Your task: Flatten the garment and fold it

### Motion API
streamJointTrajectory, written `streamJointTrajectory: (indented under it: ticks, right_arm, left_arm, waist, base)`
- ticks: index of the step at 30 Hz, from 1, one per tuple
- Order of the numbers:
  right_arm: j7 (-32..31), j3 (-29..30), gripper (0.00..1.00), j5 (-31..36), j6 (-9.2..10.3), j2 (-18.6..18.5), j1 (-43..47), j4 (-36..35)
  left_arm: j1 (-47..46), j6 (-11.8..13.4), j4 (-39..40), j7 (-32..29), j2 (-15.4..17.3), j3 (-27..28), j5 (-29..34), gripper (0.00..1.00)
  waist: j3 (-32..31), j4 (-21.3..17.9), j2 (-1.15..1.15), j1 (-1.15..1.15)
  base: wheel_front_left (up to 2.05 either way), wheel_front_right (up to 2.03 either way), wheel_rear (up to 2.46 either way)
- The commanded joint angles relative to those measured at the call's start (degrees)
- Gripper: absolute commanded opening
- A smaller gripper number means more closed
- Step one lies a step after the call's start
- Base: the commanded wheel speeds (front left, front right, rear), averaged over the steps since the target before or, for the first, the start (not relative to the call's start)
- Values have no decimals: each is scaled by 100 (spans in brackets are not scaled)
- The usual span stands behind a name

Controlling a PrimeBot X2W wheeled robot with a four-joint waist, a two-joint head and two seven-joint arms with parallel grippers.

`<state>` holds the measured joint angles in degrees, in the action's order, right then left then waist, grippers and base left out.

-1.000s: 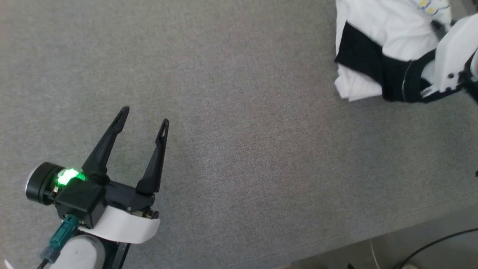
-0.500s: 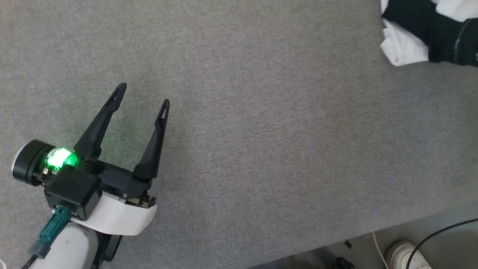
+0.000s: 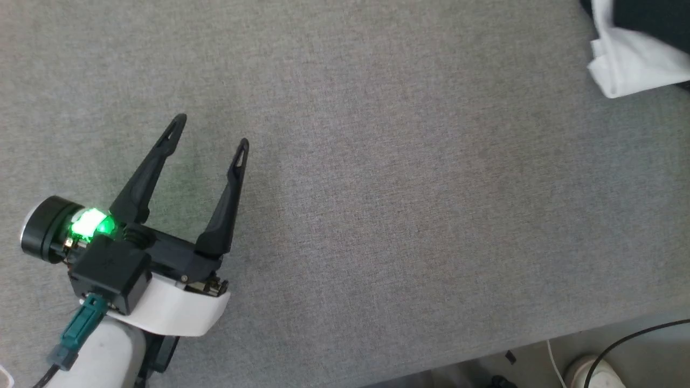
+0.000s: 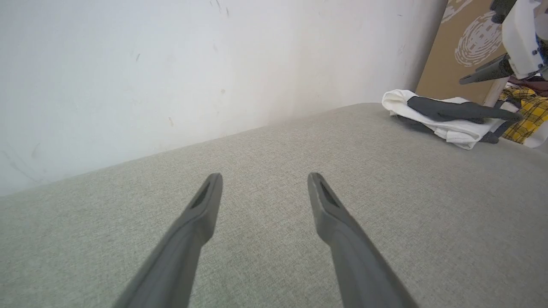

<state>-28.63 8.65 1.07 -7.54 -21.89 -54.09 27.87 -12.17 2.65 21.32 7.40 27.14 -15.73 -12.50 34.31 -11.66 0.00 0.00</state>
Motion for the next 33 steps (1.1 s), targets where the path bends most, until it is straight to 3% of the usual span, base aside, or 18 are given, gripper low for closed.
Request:
streamJointTrajectory:
  ticks: [1,8,17,25,33]
  right_arm:
    - [40,32,100,42,5,21,-39,42]
    - [187,100,100,-66,5,118,188,111]
    - [786,99,100,-571,5,655,1205,-131]
    - [1350,84,100,-1036,5,1199,2370,-853]
    - [2012,196,100,-1143,5,1691,3609,-1639]
  left_arm:
    - [-44,59,-33,69,-43,-14,32,100]
    - [32,290,-331,457,-285,63,-10,100]
    - [314,385,-824,687,-627,164,-341,100]
    - [566,478,-1057,749,-839,301,-403,100]
    - [854,681,-1238,758,-1078,440,-47,100]
  waist:
    - [-144,5,0,0]
    - [-601,48,0,0]
    - [-1258,186,0,0]
    - [-1720,430,0,0]
    - [-2353,753,0,0]
  base:
    - [0,0,0]
    - [0,0,0]
    - [0,0,0]
    - [0,0,0]
    - [0,0,0]
